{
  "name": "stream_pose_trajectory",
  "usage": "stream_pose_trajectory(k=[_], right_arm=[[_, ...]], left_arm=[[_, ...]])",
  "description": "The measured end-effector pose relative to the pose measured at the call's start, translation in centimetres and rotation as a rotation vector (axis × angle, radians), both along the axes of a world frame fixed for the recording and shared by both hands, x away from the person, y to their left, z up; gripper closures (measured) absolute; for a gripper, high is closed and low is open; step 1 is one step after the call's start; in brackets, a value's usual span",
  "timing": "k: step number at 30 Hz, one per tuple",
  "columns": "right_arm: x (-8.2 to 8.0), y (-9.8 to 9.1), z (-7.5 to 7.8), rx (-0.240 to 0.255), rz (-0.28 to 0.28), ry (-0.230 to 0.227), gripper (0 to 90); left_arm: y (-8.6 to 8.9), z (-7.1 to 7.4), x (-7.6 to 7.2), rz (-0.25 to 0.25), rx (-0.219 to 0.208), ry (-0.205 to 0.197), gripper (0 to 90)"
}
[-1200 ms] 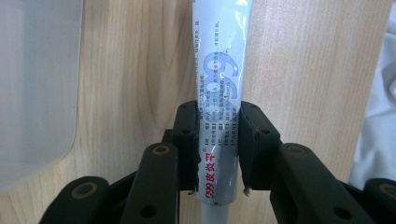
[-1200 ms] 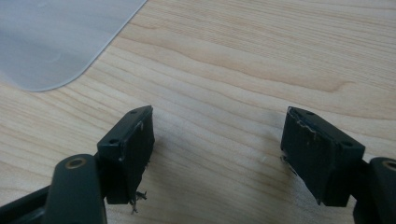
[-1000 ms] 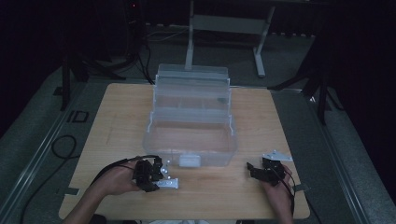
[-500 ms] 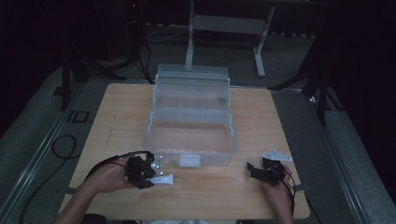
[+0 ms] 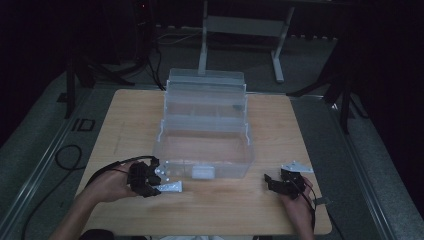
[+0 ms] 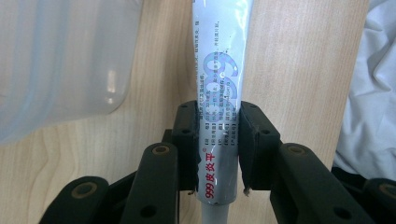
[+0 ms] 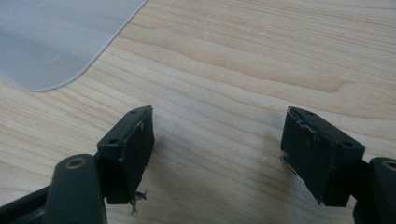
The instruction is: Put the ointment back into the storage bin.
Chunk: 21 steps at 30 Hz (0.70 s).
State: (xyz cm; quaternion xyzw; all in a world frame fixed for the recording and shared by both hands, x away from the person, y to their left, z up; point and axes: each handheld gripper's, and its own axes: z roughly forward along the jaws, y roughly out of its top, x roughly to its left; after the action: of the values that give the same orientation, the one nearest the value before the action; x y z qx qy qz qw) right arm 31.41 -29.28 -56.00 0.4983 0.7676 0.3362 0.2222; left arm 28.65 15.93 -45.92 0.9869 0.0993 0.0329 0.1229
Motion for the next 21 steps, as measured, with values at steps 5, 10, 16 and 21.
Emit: stream_pose_trajectory(k=[5,10,16,21], right_arm=[[0.0,0.0,0.0,0.001,0.0,0.0,25.5],[0.0,0.0,0.0,0.0,0.0,0.001,25.5],[0.0,0.0,0.0,0.001,-0.001,0.001,25.5],[0.0,0.0,0.0,0.001,0.0,0.001,25.5]], left_arm=[[0.0,0.6,0.1,-0.001,-0.001,-0.01,71.1],[0.1,1.1,0.2,-0.003,-0.002,-0.019,71.1],[0.3,1.7,0.4,-0.01,0.004,-0.027,71.1],[0.6,2.1,0.6,-0.001,-0.015,-0.028,71.1]])
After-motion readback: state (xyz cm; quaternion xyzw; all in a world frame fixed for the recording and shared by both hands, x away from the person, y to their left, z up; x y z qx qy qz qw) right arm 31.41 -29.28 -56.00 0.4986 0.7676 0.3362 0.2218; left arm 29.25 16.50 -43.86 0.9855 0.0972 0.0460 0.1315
